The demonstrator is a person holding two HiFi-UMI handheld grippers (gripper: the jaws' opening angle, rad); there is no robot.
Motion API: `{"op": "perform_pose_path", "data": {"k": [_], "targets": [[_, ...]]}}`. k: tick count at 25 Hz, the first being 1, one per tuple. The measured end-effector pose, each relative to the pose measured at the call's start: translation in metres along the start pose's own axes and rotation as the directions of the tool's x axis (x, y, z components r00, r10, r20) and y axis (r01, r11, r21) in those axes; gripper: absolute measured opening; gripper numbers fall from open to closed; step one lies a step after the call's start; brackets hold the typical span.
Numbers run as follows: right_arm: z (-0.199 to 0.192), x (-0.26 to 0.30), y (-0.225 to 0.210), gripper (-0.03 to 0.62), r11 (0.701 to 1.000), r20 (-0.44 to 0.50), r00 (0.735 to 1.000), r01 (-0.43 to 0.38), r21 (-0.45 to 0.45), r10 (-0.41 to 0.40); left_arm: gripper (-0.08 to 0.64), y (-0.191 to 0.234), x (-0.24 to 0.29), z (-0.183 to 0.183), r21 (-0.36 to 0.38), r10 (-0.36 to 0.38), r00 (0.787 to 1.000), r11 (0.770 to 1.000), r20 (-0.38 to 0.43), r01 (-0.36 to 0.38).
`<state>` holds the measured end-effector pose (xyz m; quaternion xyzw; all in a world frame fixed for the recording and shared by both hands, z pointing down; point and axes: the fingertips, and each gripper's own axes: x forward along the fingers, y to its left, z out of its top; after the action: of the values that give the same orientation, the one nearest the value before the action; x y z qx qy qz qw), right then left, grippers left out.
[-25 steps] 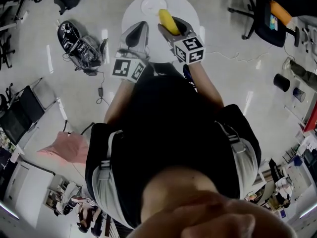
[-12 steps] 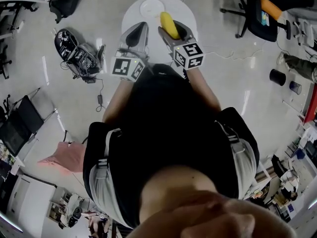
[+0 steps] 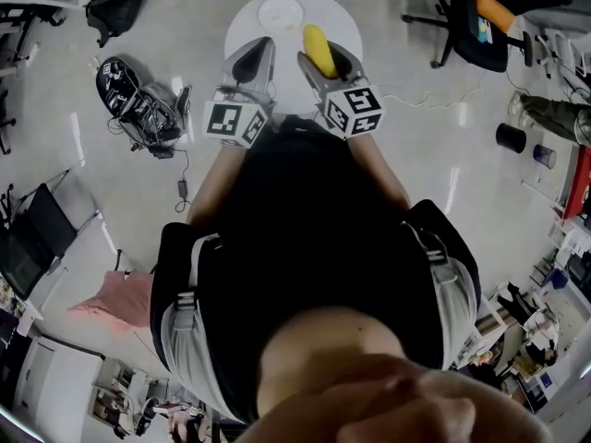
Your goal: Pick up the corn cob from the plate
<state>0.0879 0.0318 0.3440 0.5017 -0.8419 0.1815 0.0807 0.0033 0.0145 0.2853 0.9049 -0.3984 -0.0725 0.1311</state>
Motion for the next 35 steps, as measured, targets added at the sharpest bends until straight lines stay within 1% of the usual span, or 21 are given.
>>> {"op": "perform_pose_path", "data": {"k": [7, 13, 18, 25, 35], "targets": [[0.009, -0.019, 0.005, 0.235, 0.999, 0.046, 0.998, 0.031, 0.008, -0.031, 0.002, -0.002, -0.007, -0.004, 0.003, -0.013, 1.0, 1.0, -0.013, 0.013], [0.002, -0.028, 0.004, 0.235, 0.997, 0.051, 0.996, 0.067, 0.025, -0.068, 0.002, 0.0, -0.015, -0.014, -0.002, -0.022, 0.999, 1.0, -0.035, 0.022], [0.001, -0.034, -0.003, 0.235, 0.995, 0.053, 0.994, 0.1, 0.014, -0.1, 0.002, -0.002, -0.016, -0.019, -0.004, -0.028, 0.999, 1.0, -0.046, 0.027], [0.004, -0.036, -0.008, 0.235, 0.993, 0.069, 0.99, 0.12, 0.021, -0.122, 0.002, -0.003, -0.014, -0.019, -0.001, -0.041, 0.998, 0.999, -0.047, 0.041], [0.006, -0.034, -0.004, 0.235, 0.99, 0.075, 0.987, 0.139, 0.022, -0.141, 0.002, 0.005, -0.018, -0.017, -0.005, -0.05, 0.997, 0.999, -0.052, 0.05]]}}
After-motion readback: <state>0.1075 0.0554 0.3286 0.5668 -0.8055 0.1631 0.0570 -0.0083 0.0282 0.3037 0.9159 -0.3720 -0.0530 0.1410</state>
